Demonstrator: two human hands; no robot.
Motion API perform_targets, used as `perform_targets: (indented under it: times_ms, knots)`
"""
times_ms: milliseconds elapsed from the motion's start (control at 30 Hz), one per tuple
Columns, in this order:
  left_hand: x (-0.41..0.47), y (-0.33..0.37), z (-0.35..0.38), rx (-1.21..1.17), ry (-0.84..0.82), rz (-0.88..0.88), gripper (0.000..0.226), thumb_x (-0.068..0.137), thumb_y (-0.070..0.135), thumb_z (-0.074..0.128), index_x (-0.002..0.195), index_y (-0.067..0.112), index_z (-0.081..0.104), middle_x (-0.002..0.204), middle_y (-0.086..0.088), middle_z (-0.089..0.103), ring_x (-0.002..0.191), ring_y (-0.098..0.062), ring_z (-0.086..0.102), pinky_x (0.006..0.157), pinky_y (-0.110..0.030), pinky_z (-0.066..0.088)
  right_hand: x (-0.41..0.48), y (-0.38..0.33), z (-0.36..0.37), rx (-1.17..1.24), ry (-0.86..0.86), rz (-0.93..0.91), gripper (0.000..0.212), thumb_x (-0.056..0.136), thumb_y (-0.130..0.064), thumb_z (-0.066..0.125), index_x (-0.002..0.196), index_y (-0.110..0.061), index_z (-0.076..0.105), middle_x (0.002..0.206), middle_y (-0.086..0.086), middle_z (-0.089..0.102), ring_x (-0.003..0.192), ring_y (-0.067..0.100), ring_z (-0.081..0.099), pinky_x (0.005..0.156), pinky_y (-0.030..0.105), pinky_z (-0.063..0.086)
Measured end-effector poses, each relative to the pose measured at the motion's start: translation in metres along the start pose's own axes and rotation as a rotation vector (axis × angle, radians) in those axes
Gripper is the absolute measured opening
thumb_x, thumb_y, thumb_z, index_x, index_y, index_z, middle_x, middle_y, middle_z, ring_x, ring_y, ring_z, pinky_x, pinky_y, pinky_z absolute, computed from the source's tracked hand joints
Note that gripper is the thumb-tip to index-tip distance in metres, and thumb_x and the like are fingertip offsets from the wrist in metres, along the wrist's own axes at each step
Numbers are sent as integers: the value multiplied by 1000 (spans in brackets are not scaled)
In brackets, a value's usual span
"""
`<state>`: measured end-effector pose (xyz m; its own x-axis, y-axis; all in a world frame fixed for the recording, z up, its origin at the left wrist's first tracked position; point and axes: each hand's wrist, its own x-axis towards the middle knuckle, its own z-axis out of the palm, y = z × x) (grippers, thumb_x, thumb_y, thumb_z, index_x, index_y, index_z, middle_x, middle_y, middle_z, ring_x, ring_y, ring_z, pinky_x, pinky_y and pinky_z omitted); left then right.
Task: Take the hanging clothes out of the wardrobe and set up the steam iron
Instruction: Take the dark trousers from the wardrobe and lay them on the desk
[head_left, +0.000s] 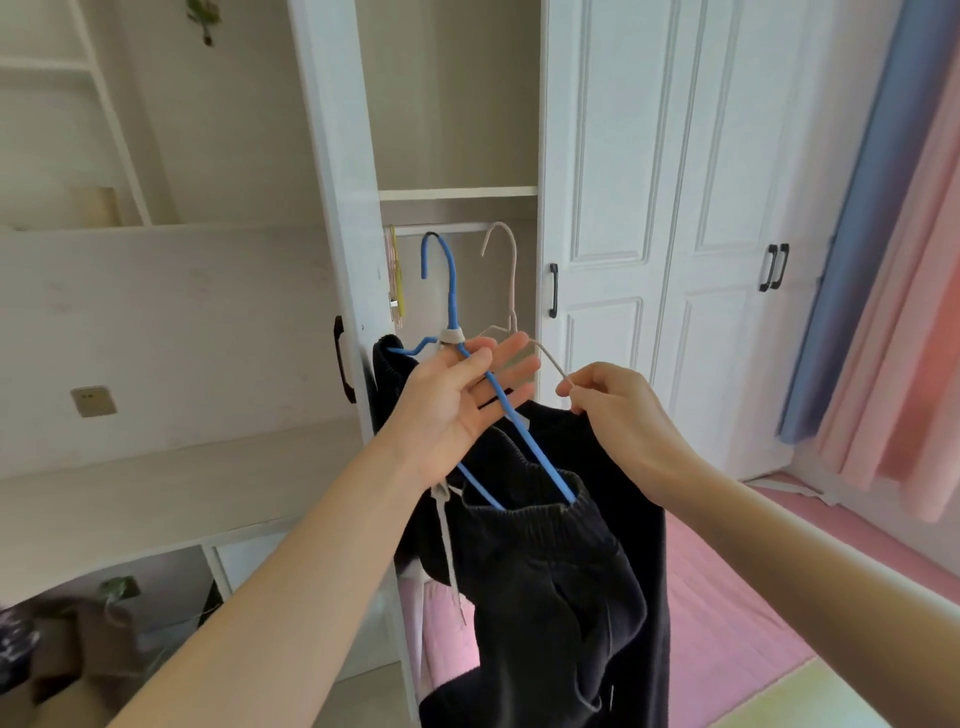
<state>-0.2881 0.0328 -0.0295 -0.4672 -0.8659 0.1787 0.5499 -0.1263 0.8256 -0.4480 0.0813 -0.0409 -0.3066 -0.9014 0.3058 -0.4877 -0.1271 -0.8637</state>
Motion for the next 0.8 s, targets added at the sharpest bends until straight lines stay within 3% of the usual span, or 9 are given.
perform_targets:
  times_ms: [167, 333, 533, 800]
  knots:
    - [-42, -8, 23, -1, 84, 96, 13, 99, 7, 43, 94, 8, 55, 114, -13, 69, 99, -29, 69, 74, -38, 59, -21, -2, -18, -4, -113, -90, 22, 95, -15, 46, 88, -17, 67, 73, -2, 56, 56, 9, 44, 51, 19, 34]
    - [-76, -13, 47, 25, 152, 213, 12, 99, 8, 44, 94, 7, 55, 111, -12, 70, 97, -28, 70, 76, -38, 59, -36, -10, -26, 25, -179, -176, 29, 92, -16, 51, 66, -24, 59, 61, -7, 51, 51, 5, 41, 53, 18, 30]
    - [-101, -2, 48, 42, 270, 313, 11, 99, 9, 43, 100, 6, 54, 110, -11, 71, 95, -27, 71, 75, -37, 60, -47, -28, -24, 23, -227, -229, 28, 94, -16, 50, 70, -22, 63, 65, -4, 54, 52, 7, 40, 52, 17, 31]
    - [-138, 21, 7, 230, 456, 400, 9, 98, 13, 47, 101, 7, 53, 111, -2, 72, 101, -22, 69, 94, -42, 51, -66, -66, 16, 60, -301, -306, 35, 94, -16, 51, 61, -26, 58, 66, -3, 59, 46, 1, 40, 47, 12, 32]
